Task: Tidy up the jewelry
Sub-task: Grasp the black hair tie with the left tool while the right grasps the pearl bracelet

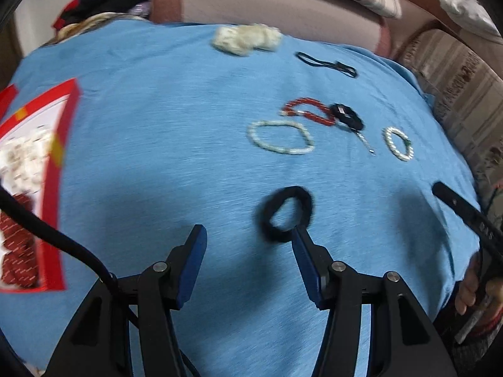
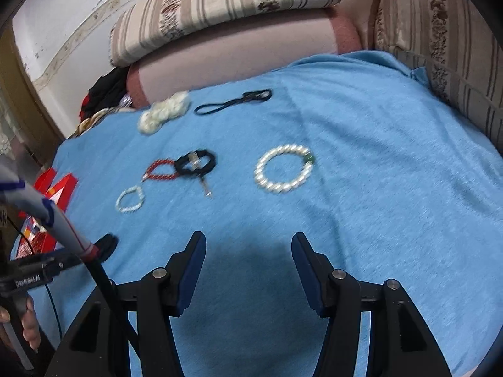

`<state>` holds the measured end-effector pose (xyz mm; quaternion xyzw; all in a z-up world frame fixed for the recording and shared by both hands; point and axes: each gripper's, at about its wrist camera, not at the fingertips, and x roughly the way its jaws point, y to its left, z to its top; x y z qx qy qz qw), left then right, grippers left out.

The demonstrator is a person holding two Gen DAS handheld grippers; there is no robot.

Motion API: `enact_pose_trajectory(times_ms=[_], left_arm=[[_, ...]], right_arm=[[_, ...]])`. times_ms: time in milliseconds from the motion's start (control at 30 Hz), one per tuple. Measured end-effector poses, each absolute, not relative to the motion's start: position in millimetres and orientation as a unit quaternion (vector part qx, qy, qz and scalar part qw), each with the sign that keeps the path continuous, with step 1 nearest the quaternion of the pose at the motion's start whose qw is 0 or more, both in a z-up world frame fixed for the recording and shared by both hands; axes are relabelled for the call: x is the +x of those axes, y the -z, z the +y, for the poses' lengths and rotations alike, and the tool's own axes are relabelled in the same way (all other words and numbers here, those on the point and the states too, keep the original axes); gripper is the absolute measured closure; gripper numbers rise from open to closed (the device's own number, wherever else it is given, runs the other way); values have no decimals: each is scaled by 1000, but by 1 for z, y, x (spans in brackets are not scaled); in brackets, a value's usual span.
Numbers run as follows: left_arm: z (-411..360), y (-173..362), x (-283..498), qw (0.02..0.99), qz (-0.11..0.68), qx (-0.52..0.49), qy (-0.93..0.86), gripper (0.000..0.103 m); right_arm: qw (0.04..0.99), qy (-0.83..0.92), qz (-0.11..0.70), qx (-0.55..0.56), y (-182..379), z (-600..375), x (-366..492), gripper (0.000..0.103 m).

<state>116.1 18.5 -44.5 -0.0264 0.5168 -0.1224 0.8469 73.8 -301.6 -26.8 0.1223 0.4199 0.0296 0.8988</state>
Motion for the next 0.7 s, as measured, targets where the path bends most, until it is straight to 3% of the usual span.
enact_pose_trajectory(times_ms=[333,400,533,567,600,667,700], left_arm=[[-9,61,141,837,526,-28,148,48],[-10,62,142,837,526,-28,149,48],[-14,64,142,840,521,-32,148,40],[-16,64,141,842,519,-30,145,40],[-17,64,141,843,518,-26,142,40],[-22,63,138,847,515,-4,132,65],[-24,62,136,847,515,9,127,93]], right_arm=[[891,14,437,122,46,-327,139,40],[889,11,444,113,51,-324,150,47],[886,19,455,94,61,-318,165,52],[887,24,454,83,62,-316,167,57],[887,28,455,74,62,-314,168,70],[886,27,459,63,62,-312,169,92],[886,25,459,63,60,-312,167,93]])
